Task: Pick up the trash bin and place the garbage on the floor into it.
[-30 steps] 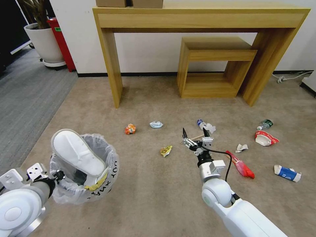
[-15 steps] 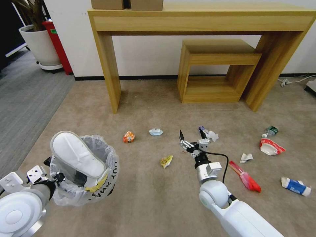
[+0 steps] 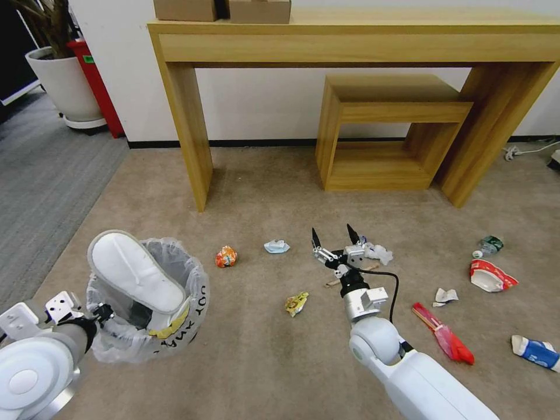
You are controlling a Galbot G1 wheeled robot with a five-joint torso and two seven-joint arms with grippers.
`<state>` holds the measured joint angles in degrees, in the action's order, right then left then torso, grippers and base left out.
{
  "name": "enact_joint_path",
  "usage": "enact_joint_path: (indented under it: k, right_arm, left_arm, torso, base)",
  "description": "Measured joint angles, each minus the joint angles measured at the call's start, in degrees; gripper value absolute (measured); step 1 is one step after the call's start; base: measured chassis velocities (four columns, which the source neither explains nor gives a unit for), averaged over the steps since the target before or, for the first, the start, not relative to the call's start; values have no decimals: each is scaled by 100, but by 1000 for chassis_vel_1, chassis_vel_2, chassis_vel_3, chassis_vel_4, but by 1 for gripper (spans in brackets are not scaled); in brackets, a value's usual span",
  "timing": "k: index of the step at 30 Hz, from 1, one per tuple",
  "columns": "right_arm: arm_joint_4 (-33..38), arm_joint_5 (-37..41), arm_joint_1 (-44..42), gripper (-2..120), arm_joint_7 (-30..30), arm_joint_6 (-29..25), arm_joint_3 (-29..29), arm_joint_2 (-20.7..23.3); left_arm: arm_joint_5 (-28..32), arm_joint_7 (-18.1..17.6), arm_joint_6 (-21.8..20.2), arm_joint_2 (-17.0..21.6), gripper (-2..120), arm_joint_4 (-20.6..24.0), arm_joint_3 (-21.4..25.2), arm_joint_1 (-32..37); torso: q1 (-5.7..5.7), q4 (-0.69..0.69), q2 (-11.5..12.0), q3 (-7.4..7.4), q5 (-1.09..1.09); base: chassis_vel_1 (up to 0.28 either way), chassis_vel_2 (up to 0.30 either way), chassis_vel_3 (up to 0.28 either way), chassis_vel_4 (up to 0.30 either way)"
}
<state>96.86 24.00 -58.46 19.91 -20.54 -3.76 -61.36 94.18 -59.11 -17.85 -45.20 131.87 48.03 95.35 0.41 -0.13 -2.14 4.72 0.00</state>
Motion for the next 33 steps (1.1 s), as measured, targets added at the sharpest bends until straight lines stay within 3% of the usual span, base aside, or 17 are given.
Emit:
enact_joint_path:
  k: [12, 25, 33]
  right_arm:
    - [-23, -19, -58, 100, -113, -78, -88, -65]
    - [-170, -82, 39, 100, -157, -209, -177, -105]
    - [-274, -219, 69, 100, -237, -303, -170, -148]
  left_arm:
    - [-93, 16, -2, -147, 0, 29, -44, 63]
    - [-134, 36, -4, -154, 0, -6, -96, 11]
    - [-130, 40, -2, -130, 0, -34, -128, -9]
  torso:
    - [0, 0, 0, 0, -1]
    - [6, -1, 0, 4, -2]
    - [1, 0, 0, 0, -1]
  base:
    - [-19, 15, 22, -16]
    - [-174, 171, 179, -189]
    - [-18, 20, 11, -25]
